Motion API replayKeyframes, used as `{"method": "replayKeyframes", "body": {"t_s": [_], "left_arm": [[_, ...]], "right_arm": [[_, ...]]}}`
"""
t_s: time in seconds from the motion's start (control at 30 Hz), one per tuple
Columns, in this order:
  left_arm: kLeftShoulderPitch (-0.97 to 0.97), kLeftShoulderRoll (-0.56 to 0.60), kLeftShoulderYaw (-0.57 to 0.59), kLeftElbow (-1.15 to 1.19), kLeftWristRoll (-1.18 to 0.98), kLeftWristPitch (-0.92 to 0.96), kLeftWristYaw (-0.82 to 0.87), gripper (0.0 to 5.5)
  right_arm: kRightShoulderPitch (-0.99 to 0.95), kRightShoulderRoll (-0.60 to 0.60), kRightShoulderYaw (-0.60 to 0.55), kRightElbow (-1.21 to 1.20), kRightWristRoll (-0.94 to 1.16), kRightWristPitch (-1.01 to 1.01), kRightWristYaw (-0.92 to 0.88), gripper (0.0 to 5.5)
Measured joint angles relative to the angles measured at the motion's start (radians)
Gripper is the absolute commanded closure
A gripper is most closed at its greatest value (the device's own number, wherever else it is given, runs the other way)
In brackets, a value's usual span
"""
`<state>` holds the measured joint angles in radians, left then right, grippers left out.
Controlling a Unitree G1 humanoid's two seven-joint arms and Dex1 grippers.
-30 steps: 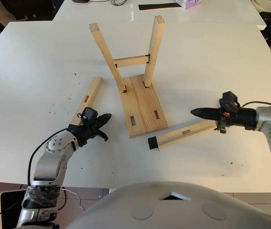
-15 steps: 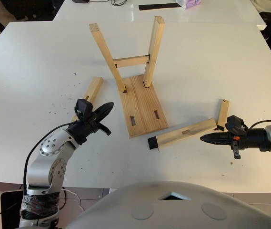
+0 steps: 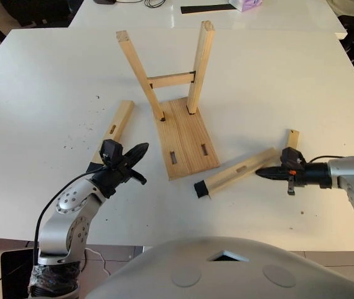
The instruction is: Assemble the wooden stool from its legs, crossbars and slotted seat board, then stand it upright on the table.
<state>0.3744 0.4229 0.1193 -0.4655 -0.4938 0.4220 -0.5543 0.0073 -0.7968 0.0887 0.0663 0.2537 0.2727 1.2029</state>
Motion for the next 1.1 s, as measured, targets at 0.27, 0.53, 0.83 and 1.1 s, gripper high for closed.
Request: {"method": "replayKeyframes", "body": {"t_s": [0.27,0.53,0.83,1.1], "left_arm": [[-0.031,0.003,-0.005,0.036,0.005,-0.001,0.0,5.5],[-0.025,-0.003,-0.002,0.033,0.012,-0.004,0.007,5.5],[-0.005,-0.03,-0.005,-0.007,0.005,-0.003,0.028,5.5],[-0.088,-0.006,-0.025,-0.021,-0.024,0.035,0.006,5.5]], "right_arm": [[-0.205,0.136,-0.008,0.226,-0.061,-0.065,-0.169,5.49],[-0.095,0.115,-0.099,-0.112,0.11,0.104,-0.159,5.49],[0.009,0.046,-0.056,-0.391,0.25,0.262,-0.086,5.49],[0.12,0.072,0.019,-0.379,0.184,0.214,-0.137,5.49]]}}
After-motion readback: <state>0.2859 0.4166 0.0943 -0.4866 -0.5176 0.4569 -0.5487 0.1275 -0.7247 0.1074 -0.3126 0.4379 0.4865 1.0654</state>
